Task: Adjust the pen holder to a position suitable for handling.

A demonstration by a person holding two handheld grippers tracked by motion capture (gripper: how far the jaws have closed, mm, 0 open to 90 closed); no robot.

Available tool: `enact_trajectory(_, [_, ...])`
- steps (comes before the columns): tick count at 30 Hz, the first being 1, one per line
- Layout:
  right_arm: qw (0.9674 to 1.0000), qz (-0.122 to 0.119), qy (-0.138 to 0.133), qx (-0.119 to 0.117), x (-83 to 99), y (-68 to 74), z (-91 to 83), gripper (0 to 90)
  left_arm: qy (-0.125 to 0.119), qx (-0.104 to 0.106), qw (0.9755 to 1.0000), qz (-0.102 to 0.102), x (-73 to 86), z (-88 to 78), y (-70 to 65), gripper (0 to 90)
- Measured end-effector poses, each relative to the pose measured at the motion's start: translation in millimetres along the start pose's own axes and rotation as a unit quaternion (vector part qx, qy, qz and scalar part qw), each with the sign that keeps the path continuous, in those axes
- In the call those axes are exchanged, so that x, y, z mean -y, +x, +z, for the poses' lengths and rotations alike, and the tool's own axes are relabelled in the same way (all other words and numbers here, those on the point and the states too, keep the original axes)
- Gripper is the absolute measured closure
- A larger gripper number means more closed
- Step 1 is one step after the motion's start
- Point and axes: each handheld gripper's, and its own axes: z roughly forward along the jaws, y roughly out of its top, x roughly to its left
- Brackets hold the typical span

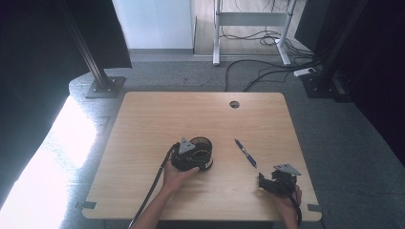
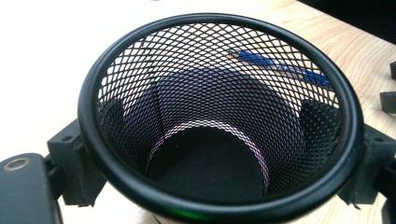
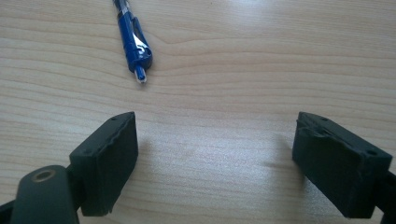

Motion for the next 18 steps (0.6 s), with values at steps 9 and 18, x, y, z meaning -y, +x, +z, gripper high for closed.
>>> enact_trajectory(9, [1.0000,0.000,0.000,0.000,0.0,0.0,0.0,13.8,0.002,-0.017,0.9997,0.018,1.2,7.5,-3.0,9.6])
enact_trajectory(18, [1.0000,0.000,0.000,0.000,0.0,0.0,0.0,13.8,-0.006,-0.021,0.9997,0.008,4.4,7.9,-3.4,3.6])
